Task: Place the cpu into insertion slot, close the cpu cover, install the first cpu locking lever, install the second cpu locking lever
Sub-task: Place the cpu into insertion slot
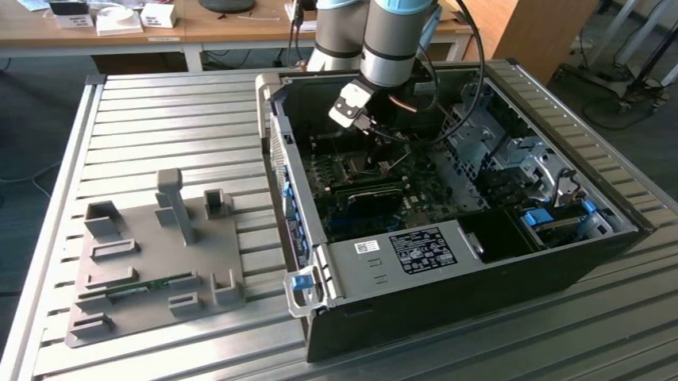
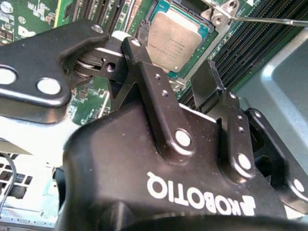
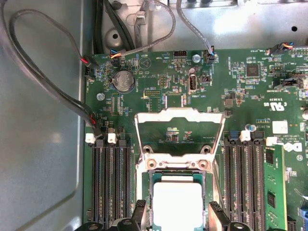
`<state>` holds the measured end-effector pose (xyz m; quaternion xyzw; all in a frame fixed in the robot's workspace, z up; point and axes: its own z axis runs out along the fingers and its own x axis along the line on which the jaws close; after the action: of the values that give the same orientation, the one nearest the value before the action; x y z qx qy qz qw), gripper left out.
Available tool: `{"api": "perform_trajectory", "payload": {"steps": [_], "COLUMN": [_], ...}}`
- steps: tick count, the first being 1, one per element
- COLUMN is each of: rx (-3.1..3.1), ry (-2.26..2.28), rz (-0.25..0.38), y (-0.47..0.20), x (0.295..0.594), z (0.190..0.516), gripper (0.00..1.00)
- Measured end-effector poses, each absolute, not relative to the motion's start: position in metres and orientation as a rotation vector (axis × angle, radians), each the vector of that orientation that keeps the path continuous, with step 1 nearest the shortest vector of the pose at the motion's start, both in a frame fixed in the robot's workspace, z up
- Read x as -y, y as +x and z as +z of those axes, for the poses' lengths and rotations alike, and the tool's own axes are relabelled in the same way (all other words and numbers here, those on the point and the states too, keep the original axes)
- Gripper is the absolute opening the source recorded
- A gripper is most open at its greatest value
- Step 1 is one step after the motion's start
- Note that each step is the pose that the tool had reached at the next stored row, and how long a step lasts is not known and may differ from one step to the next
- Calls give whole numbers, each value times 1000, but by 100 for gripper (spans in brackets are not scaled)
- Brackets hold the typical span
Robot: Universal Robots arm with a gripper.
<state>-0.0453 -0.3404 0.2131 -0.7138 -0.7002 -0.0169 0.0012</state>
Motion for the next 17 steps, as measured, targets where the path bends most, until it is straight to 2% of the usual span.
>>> {"api": "perform_trajectory", "payload": {"steps": [7,9,10,12,13,15,16,17], "rx": [2198,2198,2198,2198,2198,2198,2198,2198], "ry": [-2241,-2241,-2241,-2241,-2241,-2241,-2241,-2241], "rz": [-53,-53,-53,-53,-53,-53,-53,-53], "y": [-45,-45,-45,-45,-45,-45,-45,-45], "x": [340,340,340,340,340,340,340,340], "z": [213,213,213,213,213,213,213,213], "gripper": [60,47,47,36,36,24,24,12]}}
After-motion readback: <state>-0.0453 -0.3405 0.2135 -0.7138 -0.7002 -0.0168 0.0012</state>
